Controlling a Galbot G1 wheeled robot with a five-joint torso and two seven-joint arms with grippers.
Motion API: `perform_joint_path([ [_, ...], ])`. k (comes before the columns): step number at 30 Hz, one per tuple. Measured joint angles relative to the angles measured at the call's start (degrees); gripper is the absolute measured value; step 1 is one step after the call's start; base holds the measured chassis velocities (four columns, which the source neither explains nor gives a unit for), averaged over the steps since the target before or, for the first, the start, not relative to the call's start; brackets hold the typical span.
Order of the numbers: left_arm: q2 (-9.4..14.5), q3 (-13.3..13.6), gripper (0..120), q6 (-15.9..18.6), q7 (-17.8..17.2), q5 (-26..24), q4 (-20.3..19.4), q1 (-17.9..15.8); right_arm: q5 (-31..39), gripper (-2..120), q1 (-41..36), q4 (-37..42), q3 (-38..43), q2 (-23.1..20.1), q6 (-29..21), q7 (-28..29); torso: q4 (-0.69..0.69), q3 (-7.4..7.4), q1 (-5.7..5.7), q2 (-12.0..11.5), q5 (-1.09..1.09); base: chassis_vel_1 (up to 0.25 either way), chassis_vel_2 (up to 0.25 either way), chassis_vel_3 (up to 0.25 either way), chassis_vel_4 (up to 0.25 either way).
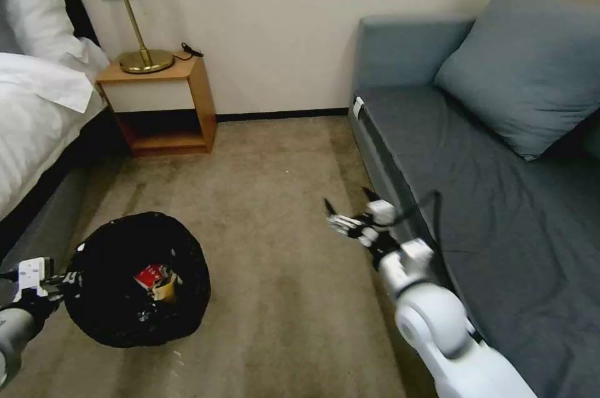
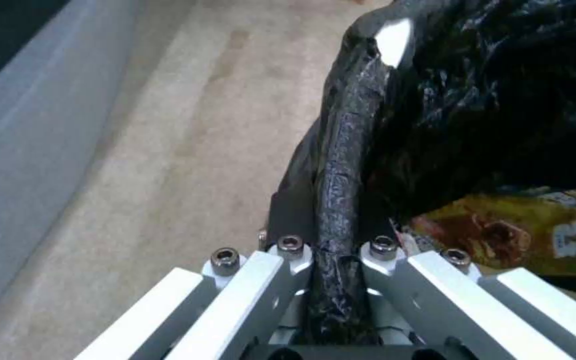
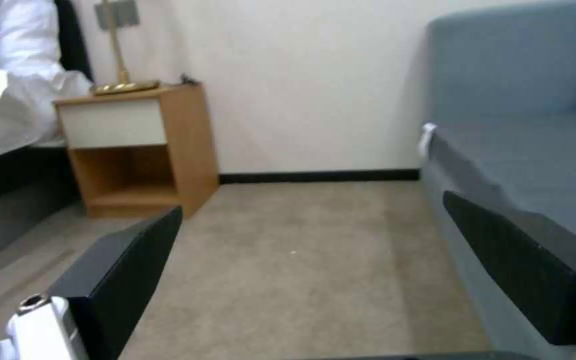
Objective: Pick up the trash bin, then pick up the garbage on the floor and place it into the trash bin.
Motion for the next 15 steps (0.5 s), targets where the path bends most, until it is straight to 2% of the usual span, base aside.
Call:
perform_joint_path([
  [2,0.0,-0.3,3,0.0,0.0,-0.1,0.3,0.1,-1.0,100,-1.5,0.4,0.7,0.6,1.3,-0.5,0.0,0.0,0.0,0.0,-0.01,0.0,0.0,0.0,0.0],
  [5,-0.5,-0.9,3,0.0,0.0,-0.4,0.7,0.5,-4.1,100,-6.6,1.0,3.0,2.8,6.4,-1.4,0.02,0.0,0.0,0.0,-0.01,0.0,0.0,0.0,0.0],
  [8,-1.1,-0.8,3,0.0,0.0,-0.5,0.5,0.6,-4.5,100,-7.9,0.7,4.0,3.6,8.3,-1.5,0.01,0.0,0.0,0.0,-0.02,0.0,0.0,0.0,0.0],
  [13,-1.8,-0.6,3,-0.1,-0.2,-0.6,0.2,0.5,-4.5,100,-8.1,0.3,4.2,3.8,8.9,-1.5,0.02,0.0,0.0,0.0,-0.01,0.0,0.0,0.0,0.0],
  [15,-2.1,-0.7,3,0.0,-1.0,-2.3,0.2,0.3,-4.5,100,-8.0,0.3,4.1,3.8,8.9,-1.5,0.02,0.01,0.0,0.0,-0.02,0.0,0.0,0.0,0.0],
])
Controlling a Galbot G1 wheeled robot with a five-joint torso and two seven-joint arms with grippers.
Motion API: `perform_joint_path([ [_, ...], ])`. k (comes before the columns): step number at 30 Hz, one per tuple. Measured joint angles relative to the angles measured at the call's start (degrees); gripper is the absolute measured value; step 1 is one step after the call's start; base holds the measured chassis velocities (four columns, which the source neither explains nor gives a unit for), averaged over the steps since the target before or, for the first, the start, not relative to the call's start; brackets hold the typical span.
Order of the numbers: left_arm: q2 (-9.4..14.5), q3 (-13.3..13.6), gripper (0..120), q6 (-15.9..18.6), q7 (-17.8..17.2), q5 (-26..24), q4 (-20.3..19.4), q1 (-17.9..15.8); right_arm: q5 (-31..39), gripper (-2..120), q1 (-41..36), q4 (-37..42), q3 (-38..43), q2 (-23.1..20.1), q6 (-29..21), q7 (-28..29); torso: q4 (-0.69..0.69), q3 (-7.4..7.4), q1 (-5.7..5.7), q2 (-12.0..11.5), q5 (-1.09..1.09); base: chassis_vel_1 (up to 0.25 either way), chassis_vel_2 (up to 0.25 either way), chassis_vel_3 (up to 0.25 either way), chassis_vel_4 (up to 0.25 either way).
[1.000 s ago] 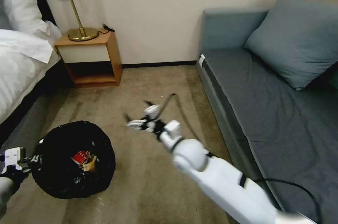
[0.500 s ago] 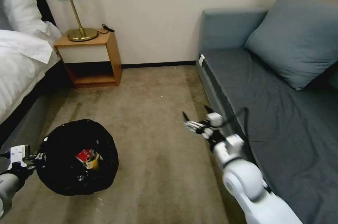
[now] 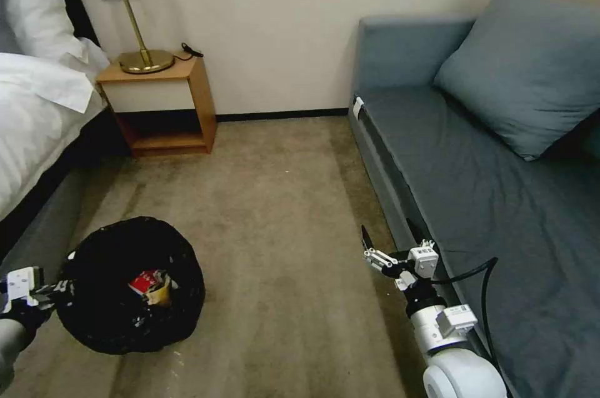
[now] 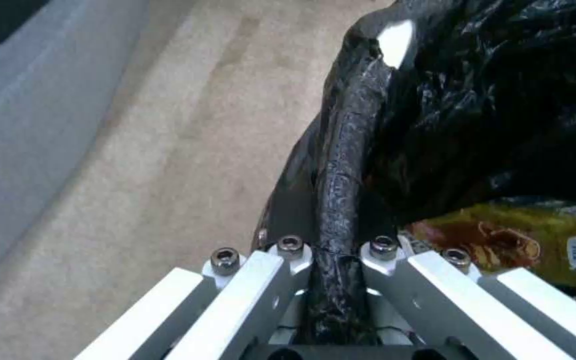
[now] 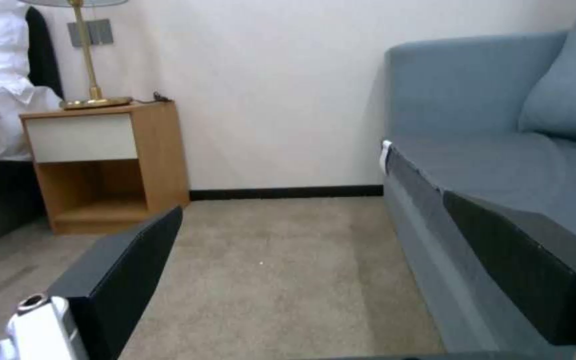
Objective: Pick up the trash bin, then pick up the garbage on the floor and place it into the trash bin.
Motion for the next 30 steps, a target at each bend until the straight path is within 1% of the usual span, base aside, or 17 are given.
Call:
perform_joint_path([
  [1,0.0,0.0,3,0.0,0.0,0.0,0.0,0.0,0.0,100,0.0,0.0,0.0,0.0,0.0,0.0,0.0,0.0,0.0,0.0,0.0,0.0,0.0,0.0,0.0],
  [3,-0.3,-0.3,3,0.2,-0.7,-1.5,0.3,-0.2,0.0,100,0.1,0.0,-0.1,0.0,0.0,0.0,-0.01,0.0,0.0,0.0,0.0,0.0,0.0,0.0,0.0],
  [4,-0.6,-1.0,3,0.6,-1.5,-3.2,1.1,-0.4,0.1,100,0.2,-0.1,-0.1,0.0,0.0,0.0,-0.01,0.0,0.0,0.0,0.0,0.0,0.0,0.0,0.0],
  [6,-0.6,-1.3,3,0.6,-1.8,-3.7,1.5,-0.5,0.1,100,0.2,-0.1,-0.2,0.0,0.0,0.0,-0.01,0.0,0.0,0.0,0.0,0.0,0.0,0.0,0.0],
  [8,-0.5,-2.2,3,0.9,-2.7,-5.9,3.6,-0.9,0.1,100,0.3,-0.1,-0.2,-0.1,0.0,0.0,0.01,0.0,0.0,0.0,0.0,0.0,0.0,0.0,0.0],
  [9,-0.5,-2.2,3,0.9,-2.7,-5.9,3.6,-0.9,0.1,100,0.3,-0.1,-0.2,-0.1,0.0,0.0,0.01,0.0,0.0,0.0,0.0,0.0,0.0,0.0,0.0],
  [12,0.2,-3.5,3,1.2,-4.0,-8.9,7.8,-2.1,0.2,100,0.3,-0.1,-0.3,-0.1,-0.1,0.0,0.0,0.0,0.0,0.0,-0.01,0.0,0.0,0.0,0.0],
  [14,0.3,-3.7,3,1.3,-4.2,-9.4,8.5,-2.3,0.2,100,0.3,-0.1,-0.3,-0.1,-0.1,0.0,0.0,0.0,0.0,0.0,-0.01,0.0,0.0,0.0,0.0],
  [16,0.7,-4.0,3,1.5,-4.7,-11.2,10.9,-3.2,0.2,100,0.4,-0.2,-0.4,-0.1,-0.2,0.0,0.0,0.0,0.0,0.0,-0.01,0.0,0.0,0.0,0.0],
  [18,0.9,-3.6,3,1.8,-5.6,-13.2,13.8,-4.4,0.3,100,0.4,-0.2,-0.4,-0.1,-0.2,0.0,0.0,0.0,0.0,0.0,-0.01,0.0,0.0,0.0,0.0],
  [19,0.9,-3.6,3,1.8,-5.6,-13.2,13.8,-4.4,0.3,100,0.4,-0.2,-0.4,-0.1,-0.2,0.0,0.0,0.0,0.0,0.0,-0.01,0.0,0.0,0.0,0.0],
  [20,0.9,-3.3,3,1.9,-6.0,-13.9,14.8,-4.9,0.3,100,0.4,-0.2,-0.4,-0.1,-0.2,0.0,0.0,0.0,0.0,0.0,-0.01,0.0,0.0,0.0,0.0],
  [23,0.7,-1.4,3,2.0,-7.8,-15.6,18.7,-7.2,0.3,100,0.5,-0.2,-0.4,-0.1,-0.2,0.1,-0.01,0.01,0.0,0.0,-0.02,0.0,0.0,0.0,0.0],
  [24,0.7,-1.4,3,2.0,-7.8,-15.6,18.7,-7.2,0.3,100,0.5,-0.2,-0.4,-0.1,-0.2,0.1,-0.01,0.01,0.0,0.0,-0.02,0.0,0.0,0.0,0.0],
  [27,0.7,-0.1,3,2.0,-8.8,-16.5,21.5,-8.5,0.3,100,0.5,-0.2,-0.5,-0.1,-0.3,0.1,-0.01,0.0,0.0,0.0,-0.01,0.0,0.0,0.0,0.0],
  [29,0.7,0.1,5,2.0,-8.8,-16.5,21.8,-8.6,0.3,100,0.5,-0.2,-0.5,-0.1,-0.3,0.1,0.0,0.01,0.0,0.0,-0.01,0.0,0.0,0.0,0.0],
  [30,0.7,0.2,9,2.0,-8.8,-16.5,21.8,-8.7,0.3,100,0.5,-0.2,-0.5,-0.1,-0.3,0.1,-0.01,0.01,0.0,0.0,0.0,0.0,0.0,0.0,0.0],
])
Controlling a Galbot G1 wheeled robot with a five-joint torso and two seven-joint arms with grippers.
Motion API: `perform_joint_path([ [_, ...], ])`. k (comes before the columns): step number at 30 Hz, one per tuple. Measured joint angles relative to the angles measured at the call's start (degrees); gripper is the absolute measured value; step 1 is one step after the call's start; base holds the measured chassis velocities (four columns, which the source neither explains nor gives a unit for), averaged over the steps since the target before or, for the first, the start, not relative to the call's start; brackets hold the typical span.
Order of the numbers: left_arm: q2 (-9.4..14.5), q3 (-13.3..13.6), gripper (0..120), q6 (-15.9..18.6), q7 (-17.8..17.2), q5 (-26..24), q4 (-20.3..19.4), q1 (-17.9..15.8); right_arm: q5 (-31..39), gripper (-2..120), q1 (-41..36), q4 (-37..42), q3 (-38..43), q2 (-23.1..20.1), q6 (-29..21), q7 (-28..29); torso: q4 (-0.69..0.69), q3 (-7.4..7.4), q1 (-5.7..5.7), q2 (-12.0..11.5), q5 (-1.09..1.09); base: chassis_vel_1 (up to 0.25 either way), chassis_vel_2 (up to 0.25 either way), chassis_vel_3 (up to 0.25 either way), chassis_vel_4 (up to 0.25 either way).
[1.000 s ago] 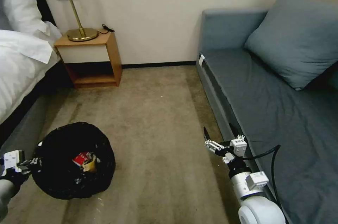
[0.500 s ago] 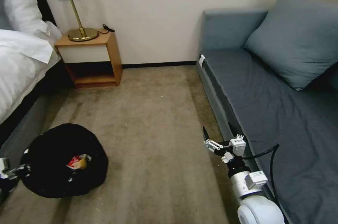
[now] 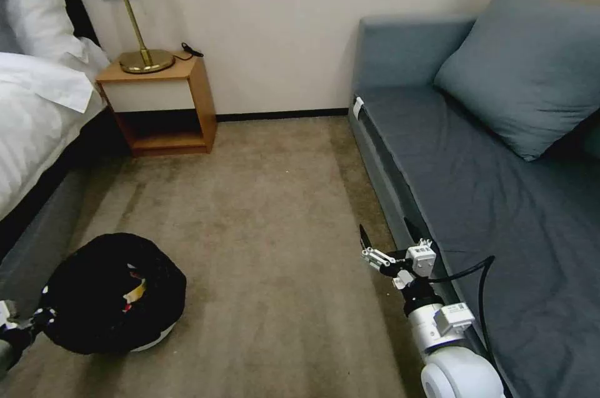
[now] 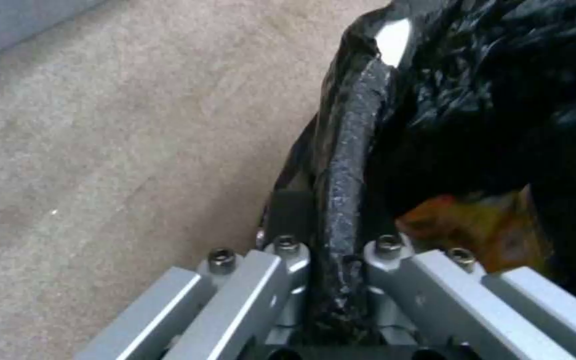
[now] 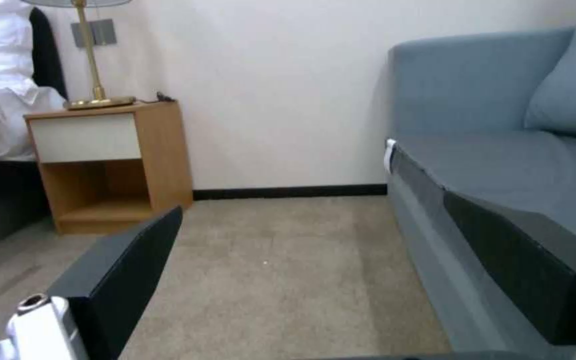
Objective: Pick up the trash bin, then pick up the garbage on the floor and place it into the trash bin.
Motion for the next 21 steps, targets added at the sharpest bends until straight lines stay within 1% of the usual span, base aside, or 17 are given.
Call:
perform_joint_path([
  [2,0.0,0.2,20,0.0,0.1,0.2,0.0,-0.1,0.0,100,0.0,0.0,0.0,0.0,0.0,0.0,0.0,0.0,0.0,0.0,0.01,0.0,0.0,0.0,0.0],
  [4,0.0,0.2,20,0.0,0.1,0.2,0.0,-0.1,0.0,100,0.0,0.0,0.0,0.0,0.0,0.0,0.0,0.0,0.0,0.0,0.01,0.0,0.0,0.0,0.0],
  [6,0.0,-0.1,34,0.0,0.3,1.1,-1.2,0.4,0.0,100,0.0,0.0,0.0,0.0,0.0,0.0,0.0,0.0,0.0,0.0,0.01,0.0,0.0,0.0,0.0],
  [8,0.0,-0.3,36,0.0,0.4,1.3,-1.7,0.6,0.0,100,0.0,0.0,0.0,0.0,0.0,0.0,0.0,0.0,0.0,0.0,0.01,0.0,0.0,0.0,0.0],
  [12,-0.3,-2.3,55,0.0,1.6,3.2,-5.2,2.8,0.1,100,0.0,0.0,0.0,0.0,-0.1,0.1,0.01,0.0,0.0,0.0,0.01,0.0,0.0,0.0,0.0],
  [13,-0.3,-2.3,55,0.0,1.6,3.2,-5.2,2.8,0.1,100,0.0,0.0,0.0,0.0,-0.1,0.1,0.01,0.0,0.0,0.0,0.01,0.0,0.0,0.0,0.0],
  [14,-0.5,-3.0,60,-0.1,2.0,3.9,-6.5,3.5,0.1,100,0.0,0.0,0.0,0.0,-0.1,0.1,0.01,0.0,0.0,0.0,0.0,0.0,0.0,0.0,0.0],
  [15,-0.8,-3.7,63,-0.2,2.5,4.8,-8.0,4.2,0.1,100,0.0,0.0,0.0,0.0,-0.1,0.1,0.01,0.0,0.0,0.0,0.01,0.0,0.0,0.0,0.0],
  [16,-1.2,-4.7,70,-0.7,2.9,6.4,-10.4,5.3,0.1,100,0.0,0.0,0.0,0.0,-0.1,0.1,0.01,0.0,0.0,0.0,0.01,0.0,0.0,0.0,0.0],
  [17,-1.4,-4.9,73,-1.2,3.0,7.6,-11.6,5.8,0.1,100,0.0,0.0,0.0,0.0,-0.1,0.1,0.01,0.0,0.0,0.0,0.01,0.0,0.0,0.0,0.0],
  [18,-1.4,-4.9,73,-1.2,3.0,7.6,-11.6,5.8,0.1,100,0.0,0.0,0.0,0.0,-0.1,0.1,0.01,0.0,0.0,0.0,0.01,0.0,0.0,0.0,0.0],
  [19,-1.9,-5.4,80,-3.4,3.5,11.5,-14.6,7.0,0.1,100,0.0,0.0,-0.1,0.0,-0.1,0.1,0.01,0.0,0.0,0.0,0.01,0.0,0.0,0.0,0.0],
  [21,-2.0,-5.5,81,-4.0,3.6,12.3,-15.4,7.3,0.1,100,0.0,0.0,-0.1,0.0,-0.1,0.1,0.01,0.0,0.0,0.0,0.0,0.0,0.0,0.0,0.0],
])
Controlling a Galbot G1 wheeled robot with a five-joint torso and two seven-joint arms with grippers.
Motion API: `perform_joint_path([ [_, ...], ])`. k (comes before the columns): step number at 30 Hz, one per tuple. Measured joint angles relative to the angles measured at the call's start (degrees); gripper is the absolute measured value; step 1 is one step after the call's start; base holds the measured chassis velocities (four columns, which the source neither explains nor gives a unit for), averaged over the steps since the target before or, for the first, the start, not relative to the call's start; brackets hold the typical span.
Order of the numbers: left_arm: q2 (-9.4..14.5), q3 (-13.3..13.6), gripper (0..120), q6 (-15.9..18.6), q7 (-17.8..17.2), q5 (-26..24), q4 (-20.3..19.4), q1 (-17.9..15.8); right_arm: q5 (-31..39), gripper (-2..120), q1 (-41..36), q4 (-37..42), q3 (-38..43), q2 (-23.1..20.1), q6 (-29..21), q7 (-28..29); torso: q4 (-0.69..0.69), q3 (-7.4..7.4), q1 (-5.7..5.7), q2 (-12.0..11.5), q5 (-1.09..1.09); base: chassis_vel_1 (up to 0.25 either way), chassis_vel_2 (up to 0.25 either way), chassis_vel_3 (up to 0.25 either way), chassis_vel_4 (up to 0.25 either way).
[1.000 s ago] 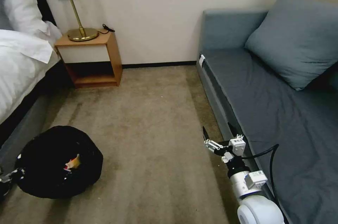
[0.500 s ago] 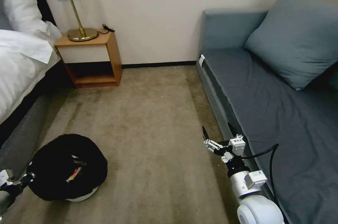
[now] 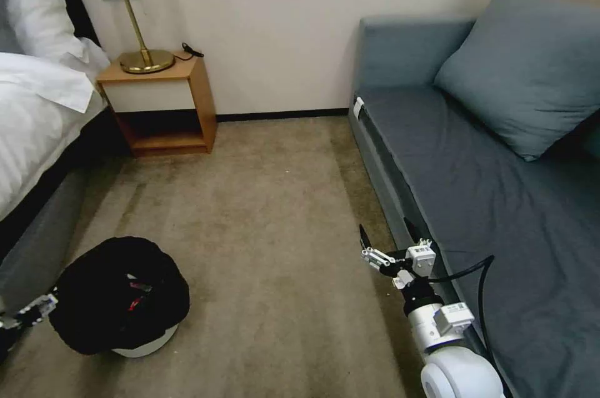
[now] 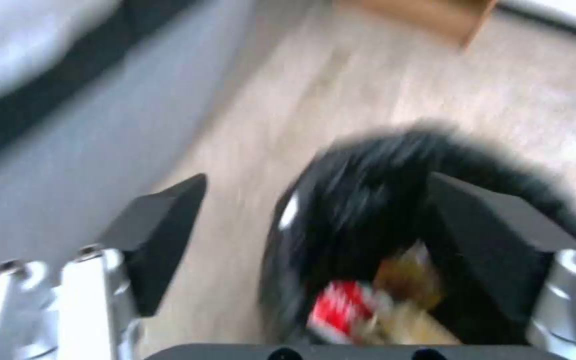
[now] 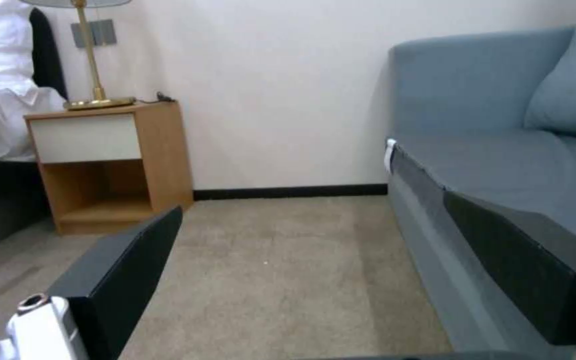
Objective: Pick up the trash bin, then pick up the garbage on the floor and place it into the trash bin.
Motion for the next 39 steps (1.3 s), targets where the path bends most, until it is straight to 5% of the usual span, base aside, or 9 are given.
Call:
perform_joint_path([
  [3,-1.1,0.4,94,-6.1,0.8,3.1,-5.4,1.8,0.0,100,0.0,0.0,0.0,0.0,0.0,0.0,0.0,0.0,0.0,0.0,0.03,0.0,0.0,0.0,0.0],
  [4,-2.5,3.7,98,-15.2,1.8,7.1,-8.9,3.1,0.0,100,0.0,0.0,0.0,0.0,0.0,0.0,-0.01,0.0,0.0,0.0,0.02,0.0,0.0,0.0,0.0],
  [7,-3.8,7.4,100,-21.7,2.6,9.8,-11.1,4.1,0.0,100,0.0,0.0,0.0,0.0,0.0,0.0,-0.02,0.0,0.0,0.0,0.01,0.0,0.0,0.0,0.0],
  [9,-6.1,11.2,100,-31.4,3.1,13.7,-13.7,5.9,0.0,100,0.0,0.0,0.0,0.0,0.0,0.0,-0.02,0.0,0.0,0.0,0.0,0.0,0.0,0.0,0.0],
  [13,-8.5,13.9,100,-41.4,4.0,20.7,-16.3,7.9,0.0,100,0.0,0.0,0.0,0.0,0.0,0.0,0.0,0.0,0.0,0.0,0.02,0.0,0.0,0.0,0.0],
  [15,-8.7,14.3,100,-42.7,4.1,22.0,-16.5,8.2,0.0,100,0.0,0.0,0.0,0.0,0.0,0.0,0.0,0.0,0.0,0.0,0.01,0.0,0.0,0.0,0.0],
  [19,-10.7,19.7,100,-52.6,3.6,34.2,-15.7,11.6,0.0,100,0.0,0.0,0.0,0.0,0.0,0.0,-0.02,0.0,0.0,0.0,0.01,0.0,0.0,0.0,0.0],
  [27,-15.6,27.2,99,-60.1,3.2,41.6,-12.7,15.1,0.0,100,0.0,0.0,0.0,0.0,0.0,0.0,0.0,0.0,0.0,0.0,0.0,0.0,0.0,0.0,0.0],
  [39,-15.9,27.8,100,-60.3,2.7,42.1,-12.3,14.2,0.0,100,0.0,0.0,0.0,0.0,0.0,0.0,-0.01,0.0,0.0,0.0,0.0,0.0,0.0,0.0,0.0],
])
